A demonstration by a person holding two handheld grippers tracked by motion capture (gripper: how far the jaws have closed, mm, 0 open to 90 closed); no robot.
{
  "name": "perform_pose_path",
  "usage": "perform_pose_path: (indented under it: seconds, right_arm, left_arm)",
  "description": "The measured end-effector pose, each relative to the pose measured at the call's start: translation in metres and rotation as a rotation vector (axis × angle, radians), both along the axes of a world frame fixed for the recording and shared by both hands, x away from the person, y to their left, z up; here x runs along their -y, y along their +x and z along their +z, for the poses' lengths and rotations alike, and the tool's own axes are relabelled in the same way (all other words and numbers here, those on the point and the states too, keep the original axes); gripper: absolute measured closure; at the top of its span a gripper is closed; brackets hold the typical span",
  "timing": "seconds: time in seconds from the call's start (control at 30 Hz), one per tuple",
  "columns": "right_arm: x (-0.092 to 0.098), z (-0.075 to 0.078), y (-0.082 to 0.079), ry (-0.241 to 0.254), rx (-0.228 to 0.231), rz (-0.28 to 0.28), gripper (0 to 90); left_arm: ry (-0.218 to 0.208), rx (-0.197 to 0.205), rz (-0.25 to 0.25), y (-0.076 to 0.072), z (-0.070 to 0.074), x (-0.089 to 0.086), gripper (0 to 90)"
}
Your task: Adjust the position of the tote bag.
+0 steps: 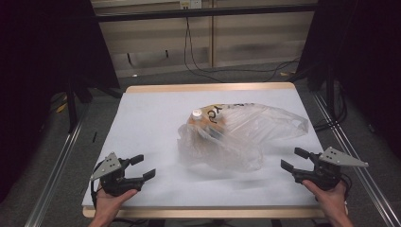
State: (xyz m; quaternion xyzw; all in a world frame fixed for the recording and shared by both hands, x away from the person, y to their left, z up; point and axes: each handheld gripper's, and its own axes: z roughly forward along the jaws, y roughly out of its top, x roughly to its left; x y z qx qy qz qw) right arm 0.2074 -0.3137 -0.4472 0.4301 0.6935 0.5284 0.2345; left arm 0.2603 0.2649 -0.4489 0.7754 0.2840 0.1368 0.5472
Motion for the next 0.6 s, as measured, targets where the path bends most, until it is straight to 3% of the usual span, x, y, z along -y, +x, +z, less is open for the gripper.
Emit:
perform_pose_path:
  seconds: [0.07, 0.2, 0.27, 0.3, 0.43, 0.6]
  right_arm:
    - [0.0, 0.0, 0.0, 0.008, -0.01, 0.009, 25.5]
    - [0.0, 0.002, 0.001, 0.024, -0.031, 0.018, 27.6]
    - [0.0, 0.003, 0.001, 0.024, -0.033, 0.022, 29.9]
    - [0.0, 0.004, 0.001, 0.025, -0.032, 0.025, 30.5]
    - [0.001, 0.006, 0.001, 0.008, -0.046, 0.034, 33.1]
    - [0.004, 0.008, 0.002, 0.029, -0.056, 0.053, 42.6]
  left_arm:
    - [-0.004, -0.013, -0.049, 0.0, 0.0, 0.004, 31.1]
    - [0.015, -0.041, -0.079, -0.004, 0.003, 0.014, 35.5]
    - [0.018, -0.038, -0.111, -0.006, 0.004, 0.018, 38.6]
    - [0.034, -0.035, -0.102, -0.008, 0.005, 0.021, 39.0]
    - [0.019, -0.028, -0.152, -0.011, 0.008, 0.032, 41.4]
    - [0.044, -0.021, -0.21, -0.01, 0.012, 0.047, 42.7]
